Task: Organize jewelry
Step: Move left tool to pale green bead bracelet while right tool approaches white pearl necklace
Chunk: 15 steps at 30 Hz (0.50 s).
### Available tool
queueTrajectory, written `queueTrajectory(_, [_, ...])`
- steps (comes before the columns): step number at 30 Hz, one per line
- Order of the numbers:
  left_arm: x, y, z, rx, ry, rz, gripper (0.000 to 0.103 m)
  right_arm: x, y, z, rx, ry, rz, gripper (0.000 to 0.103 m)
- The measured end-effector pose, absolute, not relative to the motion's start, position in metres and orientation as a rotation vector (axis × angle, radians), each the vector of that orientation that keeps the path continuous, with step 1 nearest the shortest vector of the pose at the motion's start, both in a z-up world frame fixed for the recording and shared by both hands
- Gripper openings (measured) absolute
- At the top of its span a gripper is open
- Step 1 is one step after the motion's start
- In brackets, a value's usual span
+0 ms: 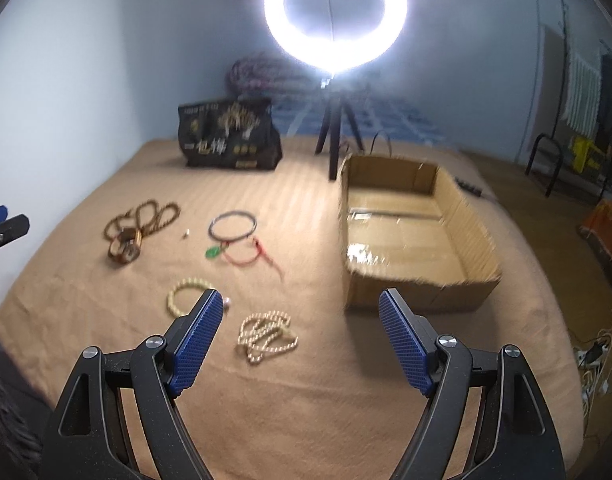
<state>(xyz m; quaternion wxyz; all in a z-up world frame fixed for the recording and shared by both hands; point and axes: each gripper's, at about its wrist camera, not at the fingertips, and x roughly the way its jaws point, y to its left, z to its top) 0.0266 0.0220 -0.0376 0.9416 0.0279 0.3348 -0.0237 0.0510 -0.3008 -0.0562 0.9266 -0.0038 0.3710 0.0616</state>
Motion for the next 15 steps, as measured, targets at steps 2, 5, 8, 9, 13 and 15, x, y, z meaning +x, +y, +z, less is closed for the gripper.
queueTrajectory(2, [0.032,0.015,-0.043,0.049,0.716,-0.088,0.099,0.055,-0.3,-0.065,0.009,0.804,0.153,0.08])
queueTrajectory(5, [0.045,0.001,-0.054,0.047,0.787,-0.143,0.087,0.064,-0.298,-0.082,0.039,0.88,0.193,0.08])
queueTrajectory(8, [0.058,-0.016,-0.066,0.059,0.85,-0.187,0.077,0.07,-0.291,-0.098,0.026,0.949,0.22,0.08])
queueTrajectory(9, [0.062,-0.019,-0.069,0.058,0.864,-0.198,0.074,0.071,-0.287,-0.103,0.013,0.97,0.233,0.08])
queueTrajectory(13, [0.088,-0.033,-0.086,0.029,0.947,-0.258,0.066,0.076,-0.28,-0.117,-0.028,1.025,0.272,0.08])
queueTrajectory(15, [0.098,-0.037,-0.096,0.015,0.992,-0.272,0.063,0.08,-0.28,-0.122,-0.03,1.039,0.279,0.08])
